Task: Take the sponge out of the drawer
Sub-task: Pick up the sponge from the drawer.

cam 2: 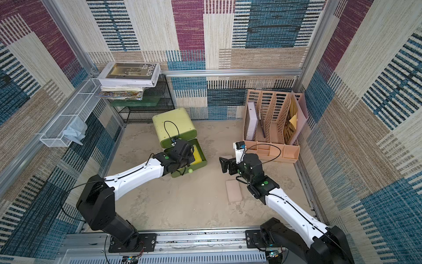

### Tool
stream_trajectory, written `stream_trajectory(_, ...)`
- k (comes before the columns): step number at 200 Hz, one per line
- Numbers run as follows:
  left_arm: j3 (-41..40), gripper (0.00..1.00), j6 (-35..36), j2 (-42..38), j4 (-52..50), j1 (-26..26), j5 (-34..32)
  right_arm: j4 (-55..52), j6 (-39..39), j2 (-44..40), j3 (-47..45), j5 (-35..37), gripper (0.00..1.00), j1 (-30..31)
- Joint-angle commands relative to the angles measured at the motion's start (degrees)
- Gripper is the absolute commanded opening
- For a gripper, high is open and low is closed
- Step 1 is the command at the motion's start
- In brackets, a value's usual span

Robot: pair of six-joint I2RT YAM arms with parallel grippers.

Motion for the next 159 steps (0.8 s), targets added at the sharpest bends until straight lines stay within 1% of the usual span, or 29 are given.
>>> stream_trajectory(1, -0.4, 0.0, -0.24, -1.44, 1.37, 0.11, 0.03, 1.42, 0.4, 0.05, -0.19, -0.36, 1.0, -0.01)
stream_trajectory(35, -1.12, 0.0, -0.45, -3.7, 1.34, 0.12, 0.73, 1.47, 0.42, -0.06, -0.2, -0.34, 1.0, -0.08)
stream_trajectory(94, -1.74, 0.0, -0.76, -8.04, 1.49, -0.09, 4.56, 1.55, 0.6, -0.49, -0.36, 0.11, 1.0, -0.06)
stream_trajectory(133, -0.68, 0.0, 0.95, -10.75, 1.16, -1.36, 4.53, 1.82, 0.85, -1.15, -0.82, 0.83, 0.99, -0.3)
stream_trajectory(159, 1.04, 0.0, 2.17, -10.86, 0.79, -2.98, 4.87, 1.85, 1.04, -1.44, -1.05, 1.26, 0.99, -0.66)
